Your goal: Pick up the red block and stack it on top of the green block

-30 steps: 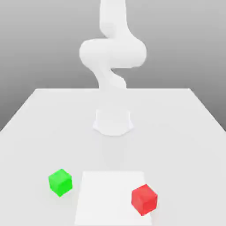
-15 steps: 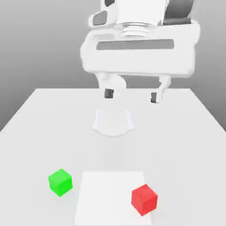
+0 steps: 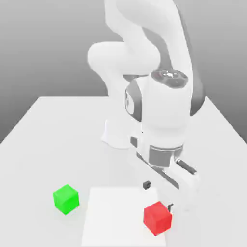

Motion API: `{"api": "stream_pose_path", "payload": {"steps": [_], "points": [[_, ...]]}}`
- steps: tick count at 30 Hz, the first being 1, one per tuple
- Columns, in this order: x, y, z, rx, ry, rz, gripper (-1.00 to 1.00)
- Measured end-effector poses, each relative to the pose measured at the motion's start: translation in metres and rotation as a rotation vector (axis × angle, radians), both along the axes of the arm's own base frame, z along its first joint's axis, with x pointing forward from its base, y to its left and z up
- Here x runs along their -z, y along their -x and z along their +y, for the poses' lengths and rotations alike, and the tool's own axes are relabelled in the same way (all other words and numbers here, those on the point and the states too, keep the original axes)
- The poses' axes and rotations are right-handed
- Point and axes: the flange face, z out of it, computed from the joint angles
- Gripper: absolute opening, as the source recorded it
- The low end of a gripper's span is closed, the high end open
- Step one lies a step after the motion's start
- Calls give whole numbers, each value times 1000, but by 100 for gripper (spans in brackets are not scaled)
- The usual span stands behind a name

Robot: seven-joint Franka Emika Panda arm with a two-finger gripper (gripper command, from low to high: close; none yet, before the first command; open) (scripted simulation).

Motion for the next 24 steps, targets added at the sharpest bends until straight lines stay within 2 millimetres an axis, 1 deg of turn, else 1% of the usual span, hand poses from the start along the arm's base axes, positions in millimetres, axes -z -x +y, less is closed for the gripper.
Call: {"api": "stream_pose_path", "payload": {"steps": [2,3,8,9,10,12,15,16,18,21,24], "points": [[25,1,0,2,0,3,0],[34,2,0,2,0,4,-100],[34,2,0,2,-1,1,-100],[39,2,0,1,0,2,-100],[35,2,0,2,-1,2,-100],[16,1,0,4,-2,1,-100],[-17,2,0,2,0,2,-100],[-24,2,-7,-1,2,3,-100],[-30,4,-31,-10,6,5,-100],[-36,9,-72,-20,11,8,-100],[-41,18,-118,-19,13,11,-100]]}}
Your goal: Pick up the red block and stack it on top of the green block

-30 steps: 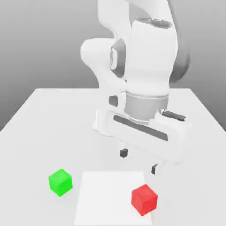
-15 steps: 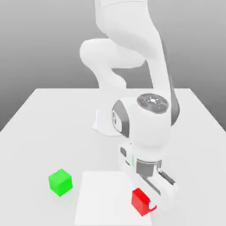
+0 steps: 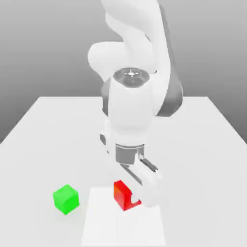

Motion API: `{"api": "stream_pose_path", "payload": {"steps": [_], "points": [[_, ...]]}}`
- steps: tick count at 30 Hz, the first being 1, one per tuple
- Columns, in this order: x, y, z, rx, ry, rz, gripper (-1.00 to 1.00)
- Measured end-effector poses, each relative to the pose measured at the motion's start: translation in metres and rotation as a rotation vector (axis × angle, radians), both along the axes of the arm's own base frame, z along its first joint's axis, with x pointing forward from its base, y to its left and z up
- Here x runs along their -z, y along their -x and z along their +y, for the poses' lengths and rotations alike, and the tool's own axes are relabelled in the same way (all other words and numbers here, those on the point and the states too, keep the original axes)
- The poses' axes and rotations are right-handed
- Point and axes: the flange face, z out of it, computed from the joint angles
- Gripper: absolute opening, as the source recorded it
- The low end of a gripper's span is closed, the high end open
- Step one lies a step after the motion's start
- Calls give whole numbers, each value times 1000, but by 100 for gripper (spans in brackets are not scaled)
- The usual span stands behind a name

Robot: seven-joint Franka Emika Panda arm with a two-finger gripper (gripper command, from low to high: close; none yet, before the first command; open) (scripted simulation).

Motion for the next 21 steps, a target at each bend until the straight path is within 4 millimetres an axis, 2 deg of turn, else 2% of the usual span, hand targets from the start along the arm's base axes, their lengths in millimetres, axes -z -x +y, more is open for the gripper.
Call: {"api": "stream_pose_path", "payload": {"steps": [7,11,13,17,18,21], "points": [[-13,35,-86,-27,-4,0,-100],[-20,61,-124,-51,-10,-5,-100],[-8,64,-130,-60,-10,-6,-100],[31,65,-130,-67,-10,-6,-100],[40,65,-129,-69,-11,-6,100],[40,65,-129,-69,-11,-6,100]]}}
